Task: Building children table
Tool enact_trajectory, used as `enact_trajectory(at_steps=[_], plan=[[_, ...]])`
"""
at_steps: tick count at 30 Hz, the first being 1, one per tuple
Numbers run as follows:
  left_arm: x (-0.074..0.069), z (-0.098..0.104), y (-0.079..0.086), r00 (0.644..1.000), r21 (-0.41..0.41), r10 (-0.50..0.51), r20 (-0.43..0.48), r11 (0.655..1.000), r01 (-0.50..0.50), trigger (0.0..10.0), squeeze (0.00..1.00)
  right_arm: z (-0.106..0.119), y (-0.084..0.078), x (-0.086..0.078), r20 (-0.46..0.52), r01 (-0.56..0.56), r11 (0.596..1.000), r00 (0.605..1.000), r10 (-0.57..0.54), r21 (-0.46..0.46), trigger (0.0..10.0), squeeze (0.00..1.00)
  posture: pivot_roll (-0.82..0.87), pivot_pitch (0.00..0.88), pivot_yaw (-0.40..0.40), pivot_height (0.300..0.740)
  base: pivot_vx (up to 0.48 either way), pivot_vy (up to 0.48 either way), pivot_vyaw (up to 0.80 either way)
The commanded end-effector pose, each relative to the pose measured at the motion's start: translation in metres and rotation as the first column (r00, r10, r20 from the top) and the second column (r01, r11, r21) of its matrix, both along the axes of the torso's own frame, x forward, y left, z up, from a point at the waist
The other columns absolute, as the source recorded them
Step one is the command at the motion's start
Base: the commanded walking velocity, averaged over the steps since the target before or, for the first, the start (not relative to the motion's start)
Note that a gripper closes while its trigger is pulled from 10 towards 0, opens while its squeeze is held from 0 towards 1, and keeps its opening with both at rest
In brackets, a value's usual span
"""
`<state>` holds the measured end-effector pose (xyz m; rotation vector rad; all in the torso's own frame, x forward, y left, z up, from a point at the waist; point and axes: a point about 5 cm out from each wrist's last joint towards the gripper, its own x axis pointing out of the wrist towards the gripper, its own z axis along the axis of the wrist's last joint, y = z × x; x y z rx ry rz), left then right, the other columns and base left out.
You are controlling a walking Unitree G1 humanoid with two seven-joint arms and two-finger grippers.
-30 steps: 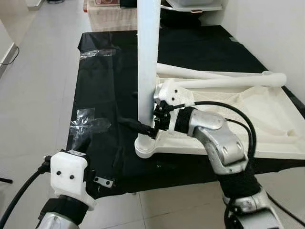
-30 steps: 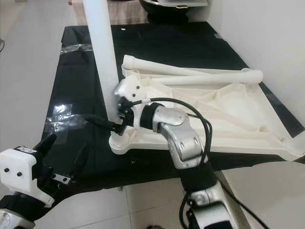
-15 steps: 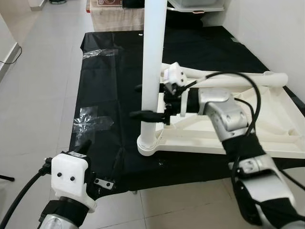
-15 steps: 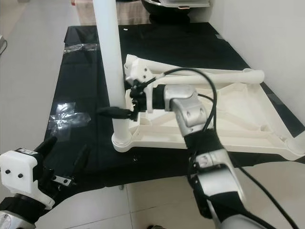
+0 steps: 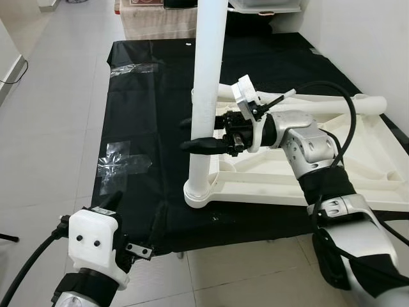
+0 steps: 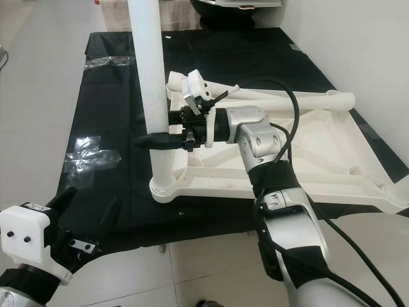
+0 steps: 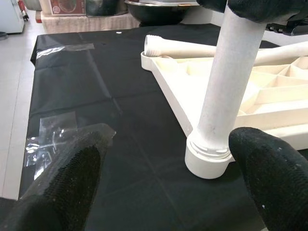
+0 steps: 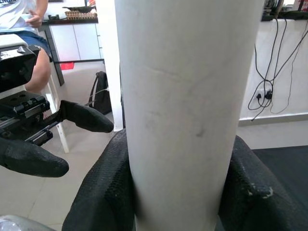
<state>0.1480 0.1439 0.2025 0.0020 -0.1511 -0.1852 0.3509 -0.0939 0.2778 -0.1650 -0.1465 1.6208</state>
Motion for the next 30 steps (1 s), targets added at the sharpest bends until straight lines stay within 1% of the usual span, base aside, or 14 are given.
enact_trajectory(at_steps=[1,6,8,10,12,13,14,16,22,23,27,28,29,30], plan=[[-0.002,0.0,-0.001,1.0,-0.004,-0.004,-0.01,1.0,0.003,10.0,0.0,0.005,-0.003,0.001,0.025,-0.006,1.0,1.0,0.006,0.003,0.0,0.0,0.15,0.184,-0.073,0.74,0.0,0.0,0.0],[-0.003,0.0,-0.002,1.0,-0.006,-0.007,-0.01,1.0,0.007,10.0,0.0,-0.004,-0.006,0.0,0.046,0.058,0.998,0.997,-0.057,-0.029,0.0,0.0,0.14,0.185,-0.079,0.74,0.0,0.0,0.0],[-0.003,-0.001,-0.001,1.0,-0.008,-0.007,-0.013,1.0,0.007,10.0,0.0,-0.038,0.002,0.002,0.008,0.39,0.918,0.92,-0.391,-0.073,0.0,0.0,0.13,0.187,-0.084,0.74,0.0,0.0,0.0],[-0.003,-0.001,-0.001,1.0,-0.008,-0.007,-0.013,1.0,0.007,10.0,0.0,-0.038,0.002,0.002,0.008,0.39,0.918,0.92,-0.391,-0.073,0.0,0.0,0.13,0.187,-0.084,0.74,0.0,0.0,0.0],[-0.003,-0.001,0.001,1.0,-0.011,-0.005,-0.02,1.0,0.005,10.0,0.0,-0.099,0.014,-0.03,-0.05,0.727,0.661,0.665,-0.745,-0.184,0.0,0.0,0.12,0.204,-0.071,0.74,0.0,0.0,0.0],[-0.003,-0.001,0.001,1.0,-0.011,-0.005,-0.02,1.0,0.005,10.0,0.0,-0.099,0.014,-0.03,-0.05,0.727,0.661,0.665,-0.745,-0.184,0.0,0.0,0.12,0.204,-0.071,0.74,0.0,0.0,0.0],[-0.002,-0.002,0.001,1.0,-0.012,-0.005,-0.023,1.0,0.005,10.0,0.0,-0.112,0.019,-0.048,-0.079,0.788,0.582,0.58,-0.811,-0.202,0.0,0.0,0.11,0.194,-0.071,0.74,0.0,0.0,0.0],[-0.002,-0.002,0.002,1.0,-0.013,-0.005,-0.024,1.0,0.005,10.0,0.0,-0.117,0.022,-0.058,-0.097,0.811,0.547,0.54,-0.836,-0.207,0.0,0.0,0.11,0.192,-0.07,0.74,0.0,0.0,0.0],[0.001,-0.003,0.0,1.0,-0.024,-0.009,-0.026,1.0,0.009,10.0,0.0,-0.094,0.043,-0.04,-0.103,0.795,0.597,0.588,-0.802,-0.113,0.0,0.0,0.11,0.184,-0.071,0.74,0.0,0.0,0.0],[0.001,-0.003,0.001,1.0,-0.024,-0.004,-0.025,1.0,0.003,10.0,0.0,-0.082,0.047,-0.033,-0.1,0.795,0.602,0.595,-0.798,-0.076,10.0,0.0,0.11,0.185,-0.074,0.74,0.0,0.0,0.0],[0.001,-0.002,0.004,1.0,-0.026,0.011,-0.023,1.0,-0.012,10.0,0.0,-0.061,0.052,-0.034,-0.155,0.781,0.624,0.616,-0.773,-0.007,10.0,0.0,0.11,0.188,-0.074,0.74,0.0,0.0,0.0],[0.001,-0.002,0.004,1.0,-0.028,0.013,-0.023,1.0,-0.013,10.0,0.0,-0.055,0.055,-0.038,-0.181,0.723,0.69,0.681,-0.71,0.015,10.0,1.0,0.12,0.192,-0.076,0.74,0.0,0.0,0.0],[0.001,-0.002,0.004,1.0,-0.028,0.013,-0.023,1.0,-0.013,10.0,0.0,-0.055,0.055,-0.038,-0.181,0.723,0.69,0.681,-0.71,0.015,10.0,1.0,0.12,0.192,-0.076,0.74,0.0,0.0,0.0],[0.001,-0.002,0.004,1.0,-0.029,0.013,-0.023,0.999,-0.014,10.0,0.0,-0.048,0.055,-0.04,-0.181,0.664,0.746,0.741,-0.647,0.048,10.0,1.0,0.12,0.198,-0.075,0.74,0.0,0.0,0.0]])
